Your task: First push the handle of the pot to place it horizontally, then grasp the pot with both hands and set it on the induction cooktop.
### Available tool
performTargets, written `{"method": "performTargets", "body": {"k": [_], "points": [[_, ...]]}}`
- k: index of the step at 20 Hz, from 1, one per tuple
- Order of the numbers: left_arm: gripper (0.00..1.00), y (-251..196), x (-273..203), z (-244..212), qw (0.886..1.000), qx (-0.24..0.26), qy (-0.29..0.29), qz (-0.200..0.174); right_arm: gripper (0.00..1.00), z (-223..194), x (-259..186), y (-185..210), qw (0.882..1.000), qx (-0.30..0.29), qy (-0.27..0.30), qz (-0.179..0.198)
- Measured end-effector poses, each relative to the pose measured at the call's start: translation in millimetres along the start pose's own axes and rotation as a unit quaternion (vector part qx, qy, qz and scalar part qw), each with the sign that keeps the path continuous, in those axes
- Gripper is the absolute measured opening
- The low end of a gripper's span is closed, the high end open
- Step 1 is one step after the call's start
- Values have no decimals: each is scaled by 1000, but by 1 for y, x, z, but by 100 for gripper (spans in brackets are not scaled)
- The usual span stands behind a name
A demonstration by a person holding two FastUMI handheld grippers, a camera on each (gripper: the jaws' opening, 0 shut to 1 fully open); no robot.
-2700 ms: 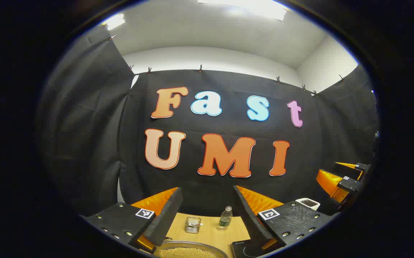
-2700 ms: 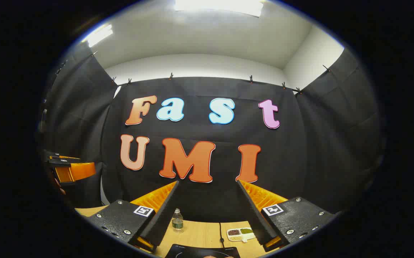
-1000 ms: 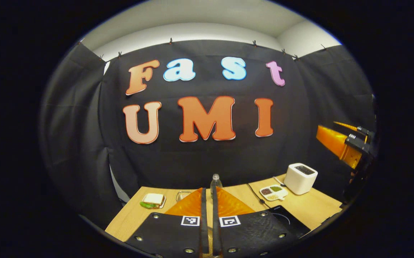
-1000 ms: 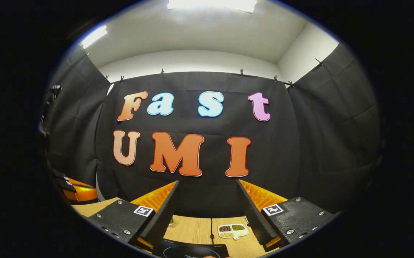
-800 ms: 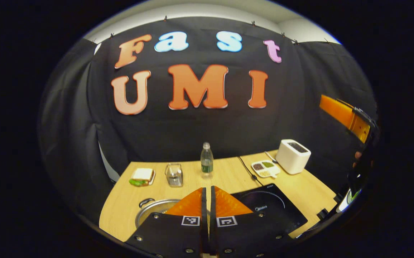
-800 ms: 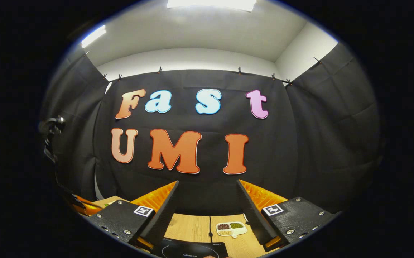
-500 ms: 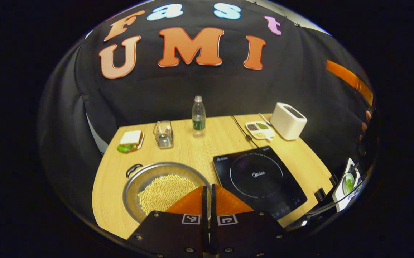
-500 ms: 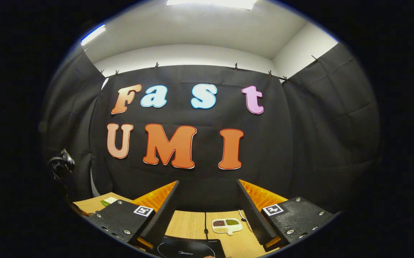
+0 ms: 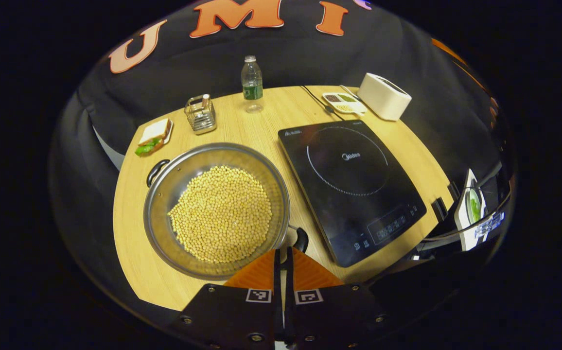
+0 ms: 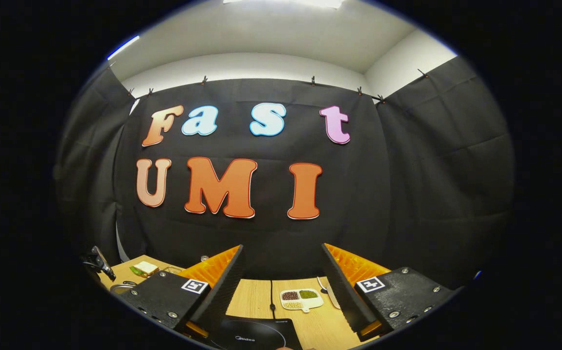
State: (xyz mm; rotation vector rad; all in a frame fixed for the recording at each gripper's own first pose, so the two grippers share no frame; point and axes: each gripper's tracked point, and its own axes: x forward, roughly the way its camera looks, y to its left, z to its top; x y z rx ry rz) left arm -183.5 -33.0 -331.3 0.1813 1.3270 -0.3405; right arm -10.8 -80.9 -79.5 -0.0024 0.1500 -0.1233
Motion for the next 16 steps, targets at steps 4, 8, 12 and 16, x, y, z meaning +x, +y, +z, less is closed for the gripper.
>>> {"method": "performTargets", "body": {"k": [4, 8, 12, 16], "points": [[2, 7, 10, -38, 997, 23, 67, -2, 95, -7, 1, -5, 1000, 0, 9, -8], [3, 11, 29, -60, 995, 18, 100, 6, 95, -13, -1, -11, 1000, -4, 16, -15], [3, 9, 50, -63, 993, 26, 117, 17, 95, -16, -4, -23, 999, -17, 22, -27], [3, -3, 64, -54, 993, 29, 117, 14, 95, -15, -9, -43, 998, -24, 21, -47]]}}
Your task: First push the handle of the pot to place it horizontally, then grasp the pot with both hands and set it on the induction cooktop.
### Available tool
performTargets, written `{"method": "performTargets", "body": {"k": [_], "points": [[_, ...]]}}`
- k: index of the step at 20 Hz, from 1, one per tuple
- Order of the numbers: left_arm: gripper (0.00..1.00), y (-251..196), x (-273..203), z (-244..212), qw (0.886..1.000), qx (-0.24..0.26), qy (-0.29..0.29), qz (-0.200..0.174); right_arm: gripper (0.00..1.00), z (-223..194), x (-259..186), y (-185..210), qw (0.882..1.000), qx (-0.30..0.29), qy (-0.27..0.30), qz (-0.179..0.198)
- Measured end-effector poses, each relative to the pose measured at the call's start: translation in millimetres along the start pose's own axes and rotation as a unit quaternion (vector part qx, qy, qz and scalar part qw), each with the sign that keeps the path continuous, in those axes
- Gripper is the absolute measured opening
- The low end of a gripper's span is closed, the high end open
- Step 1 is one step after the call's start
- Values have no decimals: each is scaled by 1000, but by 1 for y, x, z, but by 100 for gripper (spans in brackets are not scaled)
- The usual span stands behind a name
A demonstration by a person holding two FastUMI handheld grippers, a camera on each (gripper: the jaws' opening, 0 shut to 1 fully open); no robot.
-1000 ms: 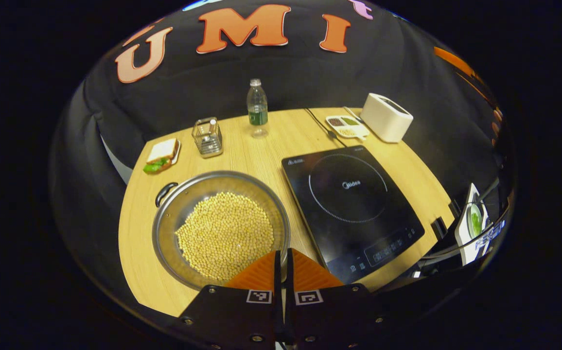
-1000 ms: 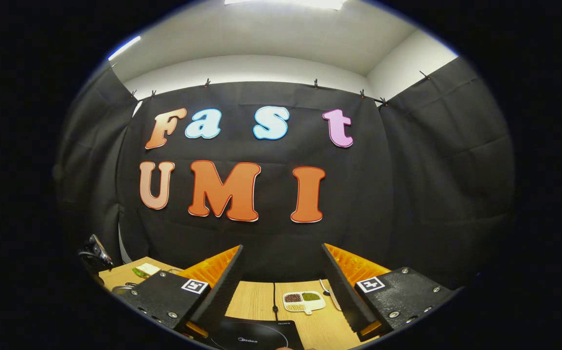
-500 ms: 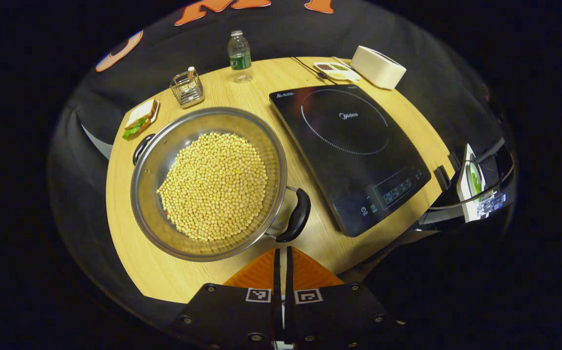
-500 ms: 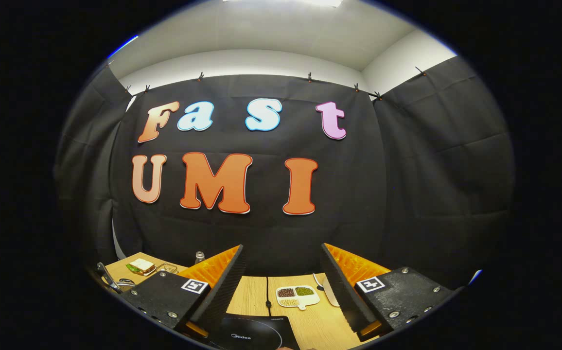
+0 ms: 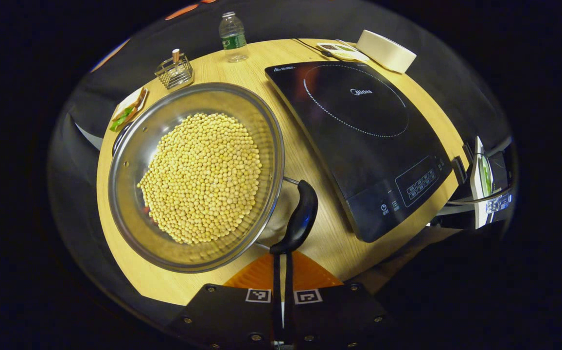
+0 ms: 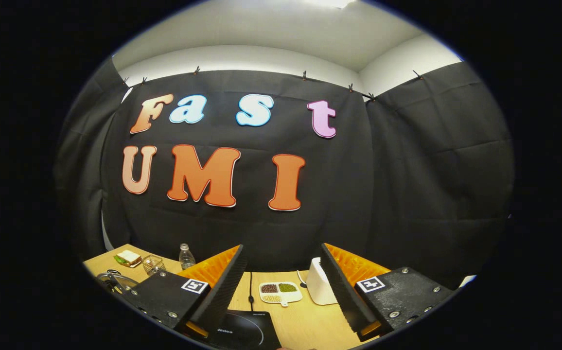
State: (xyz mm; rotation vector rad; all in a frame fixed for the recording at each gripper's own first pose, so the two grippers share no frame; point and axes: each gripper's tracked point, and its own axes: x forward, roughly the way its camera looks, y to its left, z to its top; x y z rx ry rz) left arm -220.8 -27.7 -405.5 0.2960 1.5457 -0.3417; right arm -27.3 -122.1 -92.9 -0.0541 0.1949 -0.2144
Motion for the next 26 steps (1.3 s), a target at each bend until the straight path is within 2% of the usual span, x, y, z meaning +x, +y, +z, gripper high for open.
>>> {"method": "performTargets", "body": {"k": [7, 12, 14, 26], "points": [[3, -9, 11, 25, 1000, -13, -2, 5, 95, -6, -7, -36, 999, -2, 7, -34], [2, -11, 15, 55, 998, -66, -18, -7, 95, -9, -12, -56, 998, 2, 7, -55], [2, -2, 18, 68, 997, -78, -26, 4, 95, -9, -13, -61, 998, 3, 8, -61], [2, 12, 26, 146, 989, -127, -75, -18, 95, -22, -24, -74, 997, 0, 26, -72]]}}
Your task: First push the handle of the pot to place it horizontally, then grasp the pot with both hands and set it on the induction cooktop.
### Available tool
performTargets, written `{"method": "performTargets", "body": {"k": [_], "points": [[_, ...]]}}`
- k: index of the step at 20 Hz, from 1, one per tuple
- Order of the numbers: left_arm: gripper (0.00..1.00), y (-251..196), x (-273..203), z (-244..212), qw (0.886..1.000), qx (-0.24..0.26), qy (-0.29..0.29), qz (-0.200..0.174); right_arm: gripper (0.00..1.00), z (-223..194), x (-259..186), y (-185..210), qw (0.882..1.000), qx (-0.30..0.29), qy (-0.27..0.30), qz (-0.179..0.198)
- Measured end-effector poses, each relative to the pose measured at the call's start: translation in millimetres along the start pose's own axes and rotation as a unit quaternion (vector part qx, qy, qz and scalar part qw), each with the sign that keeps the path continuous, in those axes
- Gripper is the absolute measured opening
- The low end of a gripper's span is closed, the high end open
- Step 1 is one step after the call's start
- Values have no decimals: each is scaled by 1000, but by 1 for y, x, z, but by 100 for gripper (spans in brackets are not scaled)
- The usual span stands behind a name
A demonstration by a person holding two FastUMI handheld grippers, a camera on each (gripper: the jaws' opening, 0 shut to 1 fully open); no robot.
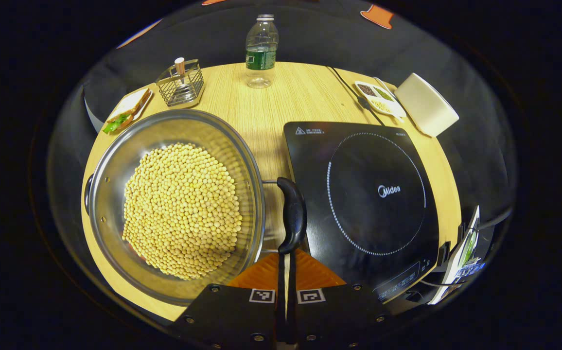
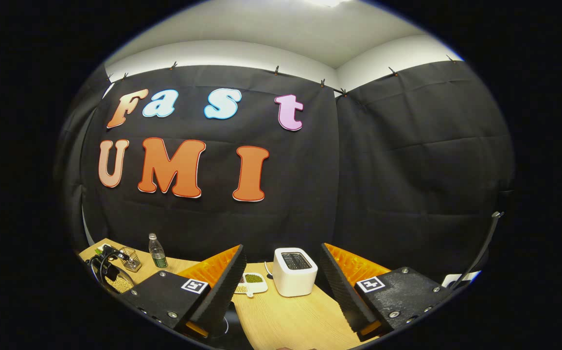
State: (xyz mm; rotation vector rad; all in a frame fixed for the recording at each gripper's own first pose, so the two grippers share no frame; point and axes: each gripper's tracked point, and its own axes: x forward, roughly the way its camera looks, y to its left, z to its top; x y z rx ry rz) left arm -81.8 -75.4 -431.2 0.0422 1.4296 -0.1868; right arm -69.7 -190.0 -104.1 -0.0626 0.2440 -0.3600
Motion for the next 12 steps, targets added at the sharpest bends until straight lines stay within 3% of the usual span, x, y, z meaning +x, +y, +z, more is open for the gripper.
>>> {"method": "performTargets", "body": {"k": [7, 12], "points": [[2, 5, 9, 36, 999, -2, -38, 5, 95, -11, -2, 12, 1000, -8, 20, 22], [2, 3, -15, 35, 998, -13, -67, 1, 95, -30, -2, 48, 995, -9, 54, 82]]}}
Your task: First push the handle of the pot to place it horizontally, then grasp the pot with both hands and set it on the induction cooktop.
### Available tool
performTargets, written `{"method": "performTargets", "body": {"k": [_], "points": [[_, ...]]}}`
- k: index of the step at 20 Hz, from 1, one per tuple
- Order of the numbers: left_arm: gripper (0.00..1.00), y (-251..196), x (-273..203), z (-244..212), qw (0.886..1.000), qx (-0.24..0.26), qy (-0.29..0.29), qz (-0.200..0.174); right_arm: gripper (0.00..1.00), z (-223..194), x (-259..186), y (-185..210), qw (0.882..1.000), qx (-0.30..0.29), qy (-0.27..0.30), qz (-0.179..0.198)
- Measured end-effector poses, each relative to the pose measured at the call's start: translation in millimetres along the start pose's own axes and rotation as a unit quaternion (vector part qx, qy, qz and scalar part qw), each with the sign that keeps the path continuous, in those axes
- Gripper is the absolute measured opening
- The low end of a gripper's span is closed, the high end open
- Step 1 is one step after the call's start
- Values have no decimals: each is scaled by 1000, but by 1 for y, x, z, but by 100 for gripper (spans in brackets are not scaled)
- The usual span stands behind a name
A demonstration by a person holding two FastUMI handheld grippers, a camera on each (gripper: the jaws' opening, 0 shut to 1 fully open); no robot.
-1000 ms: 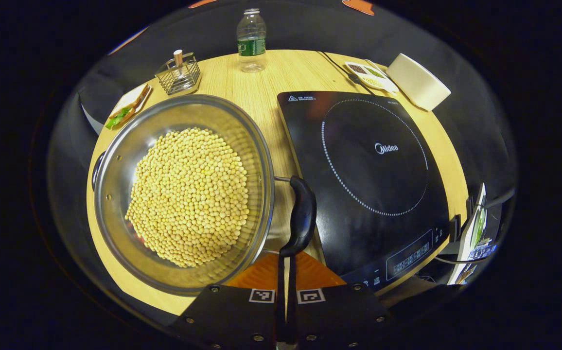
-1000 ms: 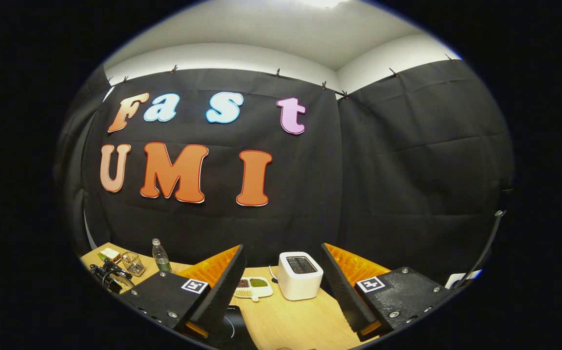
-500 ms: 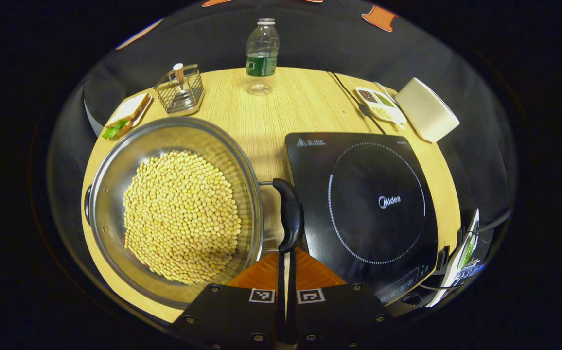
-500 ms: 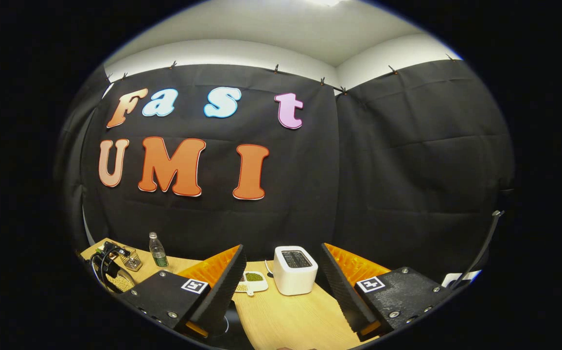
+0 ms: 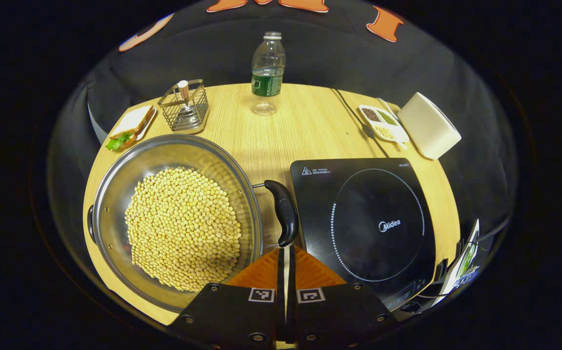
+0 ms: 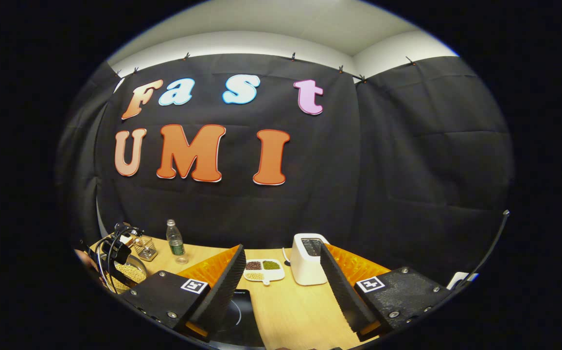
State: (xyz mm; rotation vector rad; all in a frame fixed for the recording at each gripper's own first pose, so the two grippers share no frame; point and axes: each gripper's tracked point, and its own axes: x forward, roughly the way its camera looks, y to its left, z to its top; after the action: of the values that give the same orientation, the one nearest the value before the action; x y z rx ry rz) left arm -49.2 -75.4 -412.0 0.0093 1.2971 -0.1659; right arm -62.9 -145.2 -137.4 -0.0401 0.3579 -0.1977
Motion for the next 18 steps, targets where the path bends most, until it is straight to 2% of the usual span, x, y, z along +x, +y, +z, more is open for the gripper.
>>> {"method": "performTargets", "body": {"k": [3, 5, 8, 10, 11, 12, 13, 14, 16, 18], "points": [[2, 15, -28, 0, 999, -14, -30, 23, 95, -15, 9, 37, 998, -10, 26, 60], [2, 39, -50, -3, 997, -32, -49, 53, 95, -27, 13, 69, 993, -15, 48, 110], [2, 84, -84, -13, 990, -69, -69, 107, 96, -50, 12, 120, 979, -21, 86, 184], [2, 108, -101, -19, 986, -92, -75, 117, 96, -60, 10, 154, 968, -28, 113, 221], [6, 123, -107, -21, 985, -99, -80, 120, 96, -67, 8, 171, 964, -31, 125, 234], [12, 139, -112, -21, 984, -100, -85, 122, 96, -72, 7, 188, 959, -34, 136, 244], [34, 154, -117, -22, 983, -99, -88, 125, 96, -78, 5, 203, 956, -36, 149, 250], [39, 170, -119, -21, 984, -96, -88, 125, 96, -84, 2, 219, 953, -35, 166, 253], [68, 202, -124, -18, 985, -89, -90, 119, 96, -95, -2, 254, 945, -25, 198, 258], [77, 231, -121, -11, 986, -86, -93, 108, 96, -109, -4, 285, 938, -24, 229, 260]]}}
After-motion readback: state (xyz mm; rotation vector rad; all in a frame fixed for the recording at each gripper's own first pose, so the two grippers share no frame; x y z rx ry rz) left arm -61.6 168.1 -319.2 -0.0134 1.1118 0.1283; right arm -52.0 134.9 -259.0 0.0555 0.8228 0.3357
